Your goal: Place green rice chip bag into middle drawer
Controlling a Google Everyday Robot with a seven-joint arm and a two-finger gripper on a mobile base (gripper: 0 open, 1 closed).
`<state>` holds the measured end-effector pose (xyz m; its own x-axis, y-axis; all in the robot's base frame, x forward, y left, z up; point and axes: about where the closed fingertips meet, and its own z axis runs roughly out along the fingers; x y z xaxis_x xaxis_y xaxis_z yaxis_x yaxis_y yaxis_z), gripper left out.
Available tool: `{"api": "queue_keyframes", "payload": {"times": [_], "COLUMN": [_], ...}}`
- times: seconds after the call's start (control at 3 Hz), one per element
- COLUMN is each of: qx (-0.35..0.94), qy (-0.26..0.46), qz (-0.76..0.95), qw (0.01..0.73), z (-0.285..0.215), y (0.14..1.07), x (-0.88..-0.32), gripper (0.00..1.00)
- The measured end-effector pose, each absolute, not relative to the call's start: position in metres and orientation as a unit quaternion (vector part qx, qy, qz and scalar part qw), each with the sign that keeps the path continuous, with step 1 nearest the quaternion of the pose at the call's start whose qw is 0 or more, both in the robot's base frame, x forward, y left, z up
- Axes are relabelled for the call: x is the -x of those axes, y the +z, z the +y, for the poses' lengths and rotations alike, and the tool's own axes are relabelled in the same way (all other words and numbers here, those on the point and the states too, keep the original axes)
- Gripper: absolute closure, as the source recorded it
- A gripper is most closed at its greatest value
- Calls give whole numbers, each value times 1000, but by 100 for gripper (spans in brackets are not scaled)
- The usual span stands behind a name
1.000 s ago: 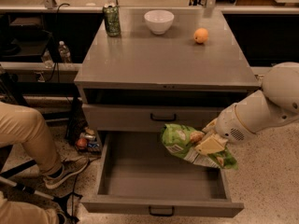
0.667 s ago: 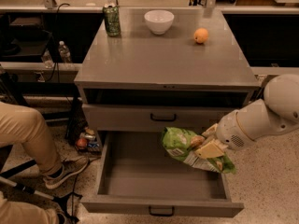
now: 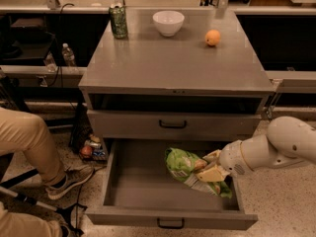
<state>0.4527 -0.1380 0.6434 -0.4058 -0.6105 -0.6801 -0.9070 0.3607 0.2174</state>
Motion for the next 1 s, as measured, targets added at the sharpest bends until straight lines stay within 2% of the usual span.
{"api": "queue_keyframes", "payload": {"times": [0.33, 1.0], "qx": [472, 476], "qy": [335, 325], "qz": [779, 776], "qw": [240, 256], "z": [-120, -120], "y": [590, 584], "x": [-451, -460], "gripper": [100, 100]}}
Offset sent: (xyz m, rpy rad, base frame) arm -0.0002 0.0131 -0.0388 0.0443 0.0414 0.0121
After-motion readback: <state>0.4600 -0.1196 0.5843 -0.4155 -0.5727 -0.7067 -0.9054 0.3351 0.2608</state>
